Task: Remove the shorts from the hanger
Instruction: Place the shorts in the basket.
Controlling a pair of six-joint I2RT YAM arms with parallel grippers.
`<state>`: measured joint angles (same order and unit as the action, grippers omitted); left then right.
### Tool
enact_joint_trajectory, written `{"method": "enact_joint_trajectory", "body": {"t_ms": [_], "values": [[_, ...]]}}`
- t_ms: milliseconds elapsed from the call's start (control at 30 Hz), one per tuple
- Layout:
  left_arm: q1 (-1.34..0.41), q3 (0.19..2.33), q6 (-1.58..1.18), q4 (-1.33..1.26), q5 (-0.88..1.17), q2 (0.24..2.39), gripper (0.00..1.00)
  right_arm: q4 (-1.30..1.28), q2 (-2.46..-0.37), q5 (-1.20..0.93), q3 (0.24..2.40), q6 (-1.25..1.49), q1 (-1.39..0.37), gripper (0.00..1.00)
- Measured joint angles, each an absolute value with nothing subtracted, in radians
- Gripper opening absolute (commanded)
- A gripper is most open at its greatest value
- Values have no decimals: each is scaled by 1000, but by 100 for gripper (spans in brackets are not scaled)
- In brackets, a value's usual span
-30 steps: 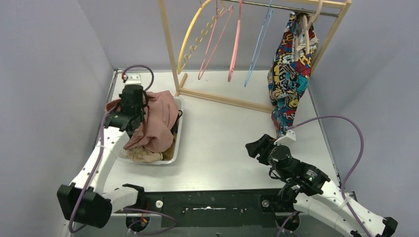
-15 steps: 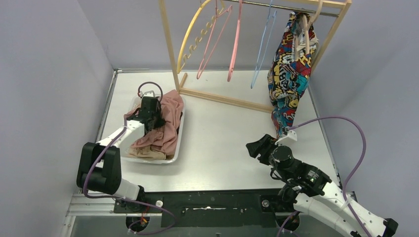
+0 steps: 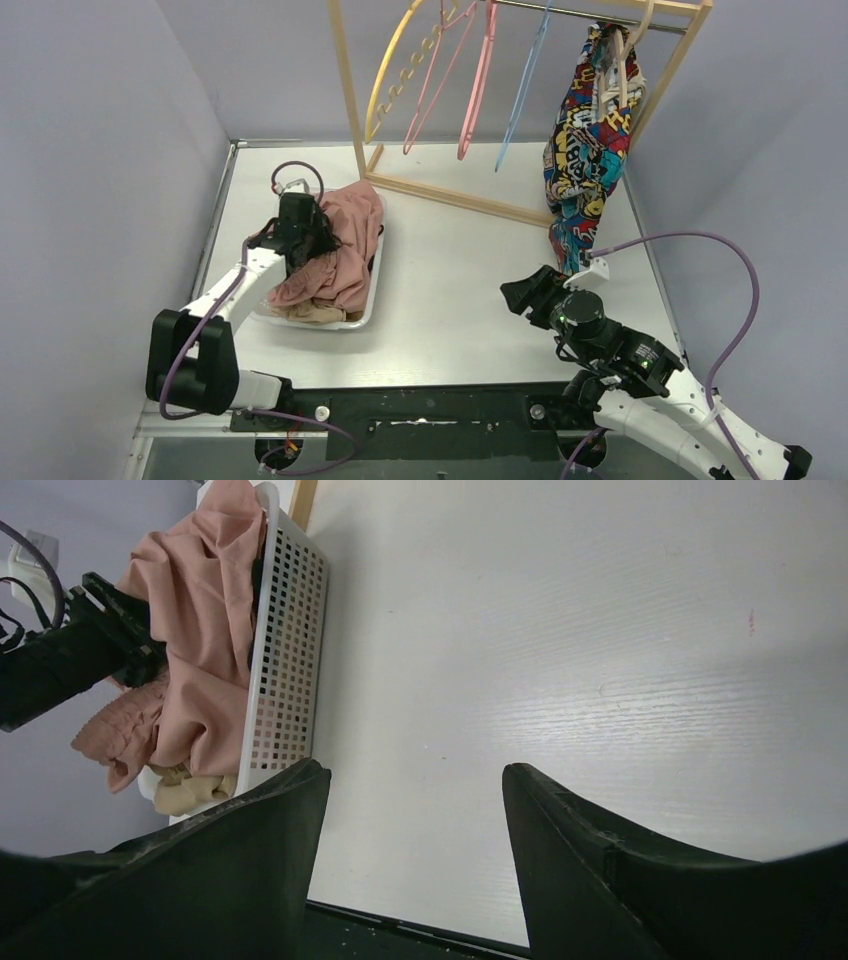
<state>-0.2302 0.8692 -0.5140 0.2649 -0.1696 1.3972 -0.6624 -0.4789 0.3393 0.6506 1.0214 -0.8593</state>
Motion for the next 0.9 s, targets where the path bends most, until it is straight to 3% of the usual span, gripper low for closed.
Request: {"method": "enact_joint_trajectory", "body": {"t_ms": [200, 633, 900], "values": [[-208, 936, -483, 434, -173, 1295, 56, -669, -472, 332, 661, 1012, -859, 66], [-207, 1084, -404, 582, -133, 1107, 58, -676, -468, 300, 763, 899, -859, 67], [-207, 1074, -401, 420, -18, 1140, 57, -659, -454, 274, 751, 879, -859, 68]]}}
